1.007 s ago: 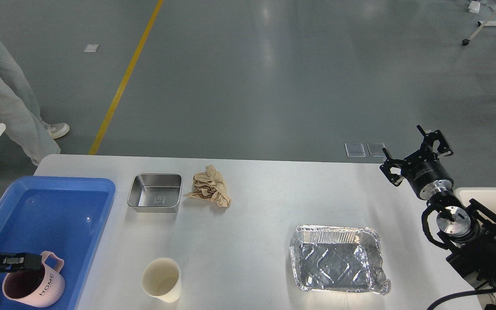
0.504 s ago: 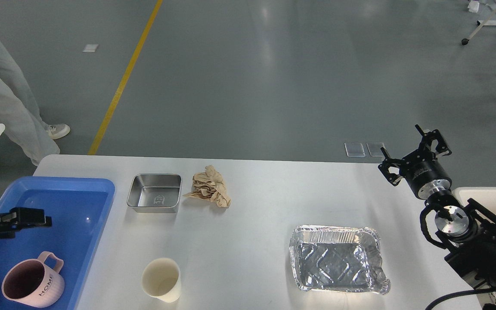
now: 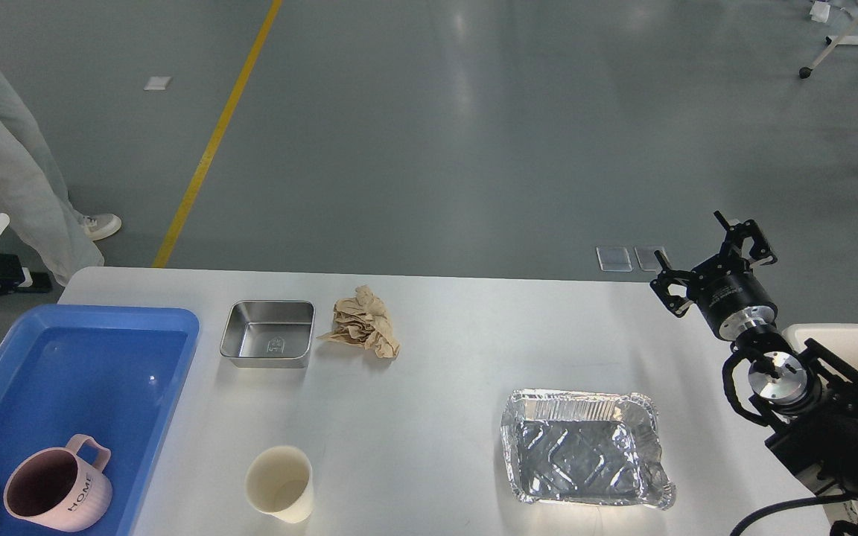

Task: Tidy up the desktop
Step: 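Reach the left gripper to the steel tray and grasp its rim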

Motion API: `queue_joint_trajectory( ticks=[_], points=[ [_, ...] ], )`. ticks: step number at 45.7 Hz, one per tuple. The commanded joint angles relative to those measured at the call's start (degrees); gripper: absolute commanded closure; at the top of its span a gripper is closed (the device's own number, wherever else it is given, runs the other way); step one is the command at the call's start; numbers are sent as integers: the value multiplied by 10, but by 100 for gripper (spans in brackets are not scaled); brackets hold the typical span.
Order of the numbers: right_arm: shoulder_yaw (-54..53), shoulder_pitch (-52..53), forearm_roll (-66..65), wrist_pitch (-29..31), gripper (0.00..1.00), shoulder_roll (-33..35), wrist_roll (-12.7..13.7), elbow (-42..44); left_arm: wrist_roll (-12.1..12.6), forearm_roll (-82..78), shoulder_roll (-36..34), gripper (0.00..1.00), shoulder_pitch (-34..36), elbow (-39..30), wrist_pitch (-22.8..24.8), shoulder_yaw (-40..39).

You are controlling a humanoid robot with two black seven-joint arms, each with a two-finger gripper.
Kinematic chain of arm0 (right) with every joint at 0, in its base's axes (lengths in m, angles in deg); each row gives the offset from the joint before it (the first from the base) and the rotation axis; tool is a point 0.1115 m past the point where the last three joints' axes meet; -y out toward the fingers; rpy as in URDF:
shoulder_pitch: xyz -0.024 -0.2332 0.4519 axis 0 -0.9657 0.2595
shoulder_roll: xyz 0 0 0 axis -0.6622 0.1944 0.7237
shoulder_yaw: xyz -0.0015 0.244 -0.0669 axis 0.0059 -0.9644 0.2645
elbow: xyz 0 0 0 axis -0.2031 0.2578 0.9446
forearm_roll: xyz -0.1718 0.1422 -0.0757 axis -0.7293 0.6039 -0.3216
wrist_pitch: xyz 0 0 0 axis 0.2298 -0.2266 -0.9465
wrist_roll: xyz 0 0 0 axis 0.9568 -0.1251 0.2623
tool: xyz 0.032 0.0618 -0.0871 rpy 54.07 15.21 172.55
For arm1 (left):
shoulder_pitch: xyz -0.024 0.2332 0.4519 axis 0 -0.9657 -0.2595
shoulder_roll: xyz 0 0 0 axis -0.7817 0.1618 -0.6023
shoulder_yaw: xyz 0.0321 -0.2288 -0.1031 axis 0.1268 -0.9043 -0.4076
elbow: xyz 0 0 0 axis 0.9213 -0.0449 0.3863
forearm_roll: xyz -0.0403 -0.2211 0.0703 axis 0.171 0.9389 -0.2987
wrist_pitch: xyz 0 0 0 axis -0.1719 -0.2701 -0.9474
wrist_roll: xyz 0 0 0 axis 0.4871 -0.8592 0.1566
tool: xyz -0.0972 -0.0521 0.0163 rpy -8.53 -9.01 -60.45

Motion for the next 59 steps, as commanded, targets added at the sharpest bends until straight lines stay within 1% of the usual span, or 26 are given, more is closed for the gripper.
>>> queue_joint_trajectory(
  ticks=[1, 9, 17, 24, 32, 42, 49, 55, 59],
  points=[
    [0, 1, 0, 0, 0, -2, 0, 1, 0, 30, -47, 9, 1, -4, 33, -25],
    [1, 0, 0, 0, 0, -1, 0, 2, 0, 72, -102, 9, 3, -4, 79, -67],
    [1, -1, 0, 0, 0, -4, 0, 3, 0, 116, -156, 9, 31, -5, 107, -81],
    [1, 0, -1, 0, 0, -8, 0, 2, 0, 122, -185, 9, 63, -5, 107, -81],
    [1, 1, 0, 0, 0, -15, 0, 2, 0, 123, -199, 9, 68, -5, 107, -79],
    [1, 1, -1, 0, 0, -16, 0, 2, 0, 123, -186, 10, 69, -4, 107, -74],
    [1, 0, -1, 0, 0, -16, 0, 2, 9, 119, -139, 10, 62, -2, 104, -67],
    [5, 0, -6, 0, 0, -15, 0, 2, 12, 106, -94, 11, 61, 2, 63, -32],
    [9, 1, -12, 0, 0, -15, 0, 2, 13, 73, -54, 12, 61, 2, 18, -8]
  ],
)
